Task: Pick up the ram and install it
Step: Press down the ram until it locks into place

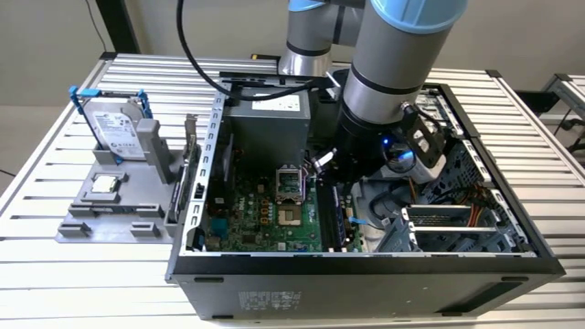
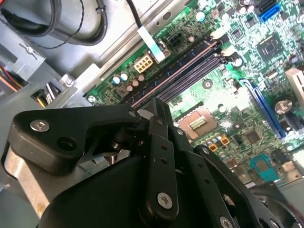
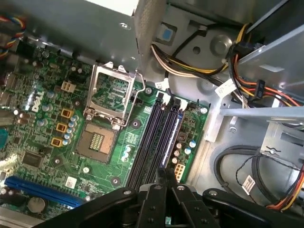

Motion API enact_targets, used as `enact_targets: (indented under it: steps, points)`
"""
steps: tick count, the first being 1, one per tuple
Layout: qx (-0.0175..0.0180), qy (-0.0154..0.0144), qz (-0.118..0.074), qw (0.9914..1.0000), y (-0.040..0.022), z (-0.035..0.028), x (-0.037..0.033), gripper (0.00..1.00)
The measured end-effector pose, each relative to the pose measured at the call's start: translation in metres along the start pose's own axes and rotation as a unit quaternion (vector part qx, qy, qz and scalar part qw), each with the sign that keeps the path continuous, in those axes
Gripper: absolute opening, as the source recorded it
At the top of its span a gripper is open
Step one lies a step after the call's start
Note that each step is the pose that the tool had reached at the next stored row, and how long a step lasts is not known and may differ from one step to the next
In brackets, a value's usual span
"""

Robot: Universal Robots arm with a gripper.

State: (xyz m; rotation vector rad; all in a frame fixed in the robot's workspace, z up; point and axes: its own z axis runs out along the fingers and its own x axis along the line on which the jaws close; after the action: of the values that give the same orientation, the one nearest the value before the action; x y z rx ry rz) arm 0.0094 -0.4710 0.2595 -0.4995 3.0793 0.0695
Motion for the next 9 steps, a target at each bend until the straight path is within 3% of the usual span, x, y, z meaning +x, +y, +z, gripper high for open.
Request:
enact_targets:
  steps: [9]
  points:
    - [0.0, -0.0033, -0.032, 0.99949, -0.0005, -0.0025, -0.0018, 0.0]
